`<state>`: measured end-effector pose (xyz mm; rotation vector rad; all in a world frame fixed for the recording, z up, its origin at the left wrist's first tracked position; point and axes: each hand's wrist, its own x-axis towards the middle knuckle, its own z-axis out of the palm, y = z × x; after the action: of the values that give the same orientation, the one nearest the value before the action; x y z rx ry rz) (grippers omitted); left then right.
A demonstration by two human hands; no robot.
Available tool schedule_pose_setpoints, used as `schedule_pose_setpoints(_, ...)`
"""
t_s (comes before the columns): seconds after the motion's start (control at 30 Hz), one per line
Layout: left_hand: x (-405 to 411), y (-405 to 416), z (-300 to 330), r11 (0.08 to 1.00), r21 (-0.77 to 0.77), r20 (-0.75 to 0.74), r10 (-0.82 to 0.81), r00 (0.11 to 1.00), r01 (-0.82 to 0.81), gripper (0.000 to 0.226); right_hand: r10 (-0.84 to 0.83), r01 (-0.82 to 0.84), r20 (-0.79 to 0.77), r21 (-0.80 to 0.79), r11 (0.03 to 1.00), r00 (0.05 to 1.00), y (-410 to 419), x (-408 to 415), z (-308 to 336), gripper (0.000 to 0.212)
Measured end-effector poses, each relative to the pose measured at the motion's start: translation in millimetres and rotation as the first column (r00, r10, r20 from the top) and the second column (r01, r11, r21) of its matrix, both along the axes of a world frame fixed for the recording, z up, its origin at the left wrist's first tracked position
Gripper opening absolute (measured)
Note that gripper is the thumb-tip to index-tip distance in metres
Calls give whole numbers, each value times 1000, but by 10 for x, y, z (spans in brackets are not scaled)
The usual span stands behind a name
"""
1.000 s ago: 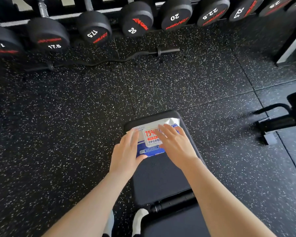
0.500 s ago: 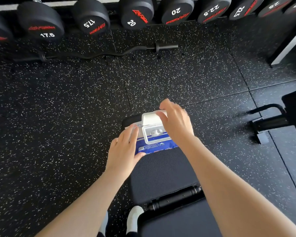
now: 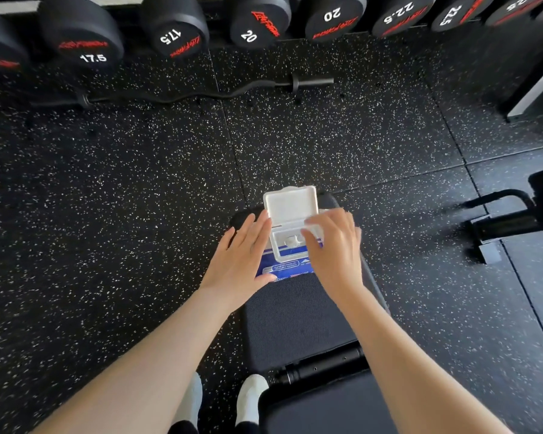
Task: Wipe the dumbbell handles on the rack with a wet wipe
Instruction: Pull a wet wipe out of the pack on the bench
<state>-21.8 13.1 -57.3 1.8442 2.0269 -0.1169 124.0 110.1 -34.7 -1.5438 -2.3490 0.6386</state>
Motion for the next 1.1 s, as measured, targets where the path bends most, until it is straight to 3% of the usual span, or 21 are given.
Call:
schedule_pose_setpoints(0.1,-14,20,27,999,-44,7,-6,1000,7,96,51,-43,84,-103,994,995,-120,14,-102,8)
schedule_pose_setpoints(0.4,-44,58,39,996,-92,73,3,997,3,97,-50,93,190,-225,970,981,-17,-179,-125,8)
schedule_pose_setpoints(0.6,-46,54,35,996,-83,107,23,994,-14,98,-181,137,-96,-347,928,979,-27,-129,-37,9)
schedule_pose_setpoints(0.77,-44,54,38,997,-70,122,29,992,-21,99,-280,110,-354,-432,895,892,-51,-17,135,9)
schedule_pose_setpoints(0.97,-32,51,76,998,-26,193,67,979,-63,96,-353,203,-449,-349,915,821,18,28,331,11)
schedule_pose_setpoints(1.03,-4,82,116,984,56,294,144,945,-167,99,-389,244,-450,-347,906,804,70,70,359,10)
schedule_pose_setpoints(1.1,47,177,209,927,92,450,286,846,-362,108,-428,274,-446,-369,888,786,106,138,373,17)
